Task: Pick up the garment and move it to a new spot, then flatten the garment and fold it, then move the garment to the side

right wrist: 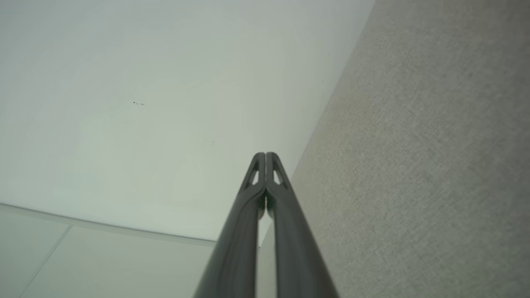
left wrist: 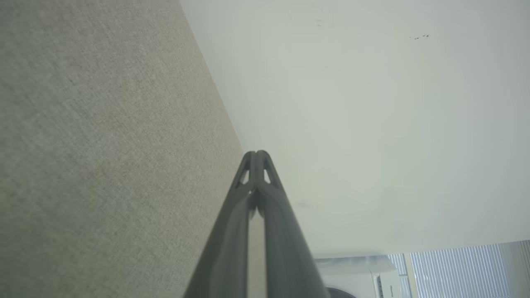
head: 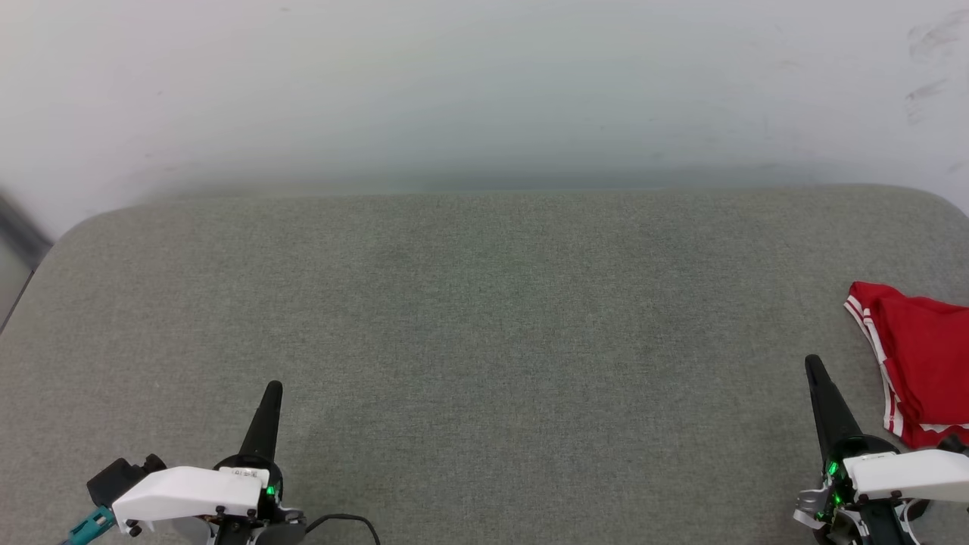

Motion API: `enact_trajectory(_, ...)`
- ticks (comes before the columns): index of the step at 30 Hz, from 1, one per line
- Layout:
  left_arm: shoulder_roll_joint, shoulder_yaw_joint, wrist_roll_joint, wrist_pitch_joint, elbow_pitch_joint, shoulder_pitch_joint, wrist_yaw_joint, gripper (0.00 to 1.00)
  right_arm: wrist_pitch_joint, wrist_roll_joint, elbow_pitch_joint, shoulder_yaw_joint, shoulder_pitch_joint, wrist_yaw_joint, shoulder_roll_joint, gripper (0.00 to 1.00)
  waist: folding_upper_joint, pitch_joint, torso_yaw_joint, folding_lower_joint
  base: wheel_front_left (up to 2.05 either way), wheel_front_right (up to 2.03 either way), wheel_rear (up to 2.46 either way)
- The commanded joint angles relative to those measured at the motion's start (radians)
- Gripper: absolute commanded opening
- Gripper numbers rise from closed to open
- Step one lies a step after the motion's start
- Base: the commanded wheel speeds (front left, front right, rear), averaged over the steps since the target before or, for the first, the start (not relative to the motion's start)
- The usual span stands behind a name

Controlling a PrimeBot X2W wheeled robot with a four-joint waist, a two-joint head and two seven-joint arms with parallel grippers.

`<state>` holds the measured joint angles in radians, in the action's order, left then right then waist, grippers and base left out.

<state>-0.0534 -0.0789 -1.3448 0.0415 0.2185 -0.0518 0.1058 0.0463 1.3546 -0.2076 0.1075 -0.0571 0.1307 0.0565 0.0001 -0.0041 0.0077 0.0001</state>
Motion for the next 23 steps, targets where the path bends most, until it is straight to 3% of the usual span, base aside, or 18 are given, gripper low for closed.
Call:
enact_trajectory(1,-0.004,-0.006,-0.026,0.008,-0.001,-0.024,0.006,0.0,0.006,0.026,-0.001,0.002,-0.018,0.0,-0.003,0.0,-0.0001,0.0,0.0,-0.0001,0.0,0.0,0.0)
enact_trajectory(23,-0.003,-0.024,-0.201,0.052,0.02,-0.051,0.022,0.0,0.052,0.192,-0.028,0.004,-0.05,0.0,-0.006,0.0,-0.0001,0.005,-0.005,-0.0001,0.0,0.0,0.0)
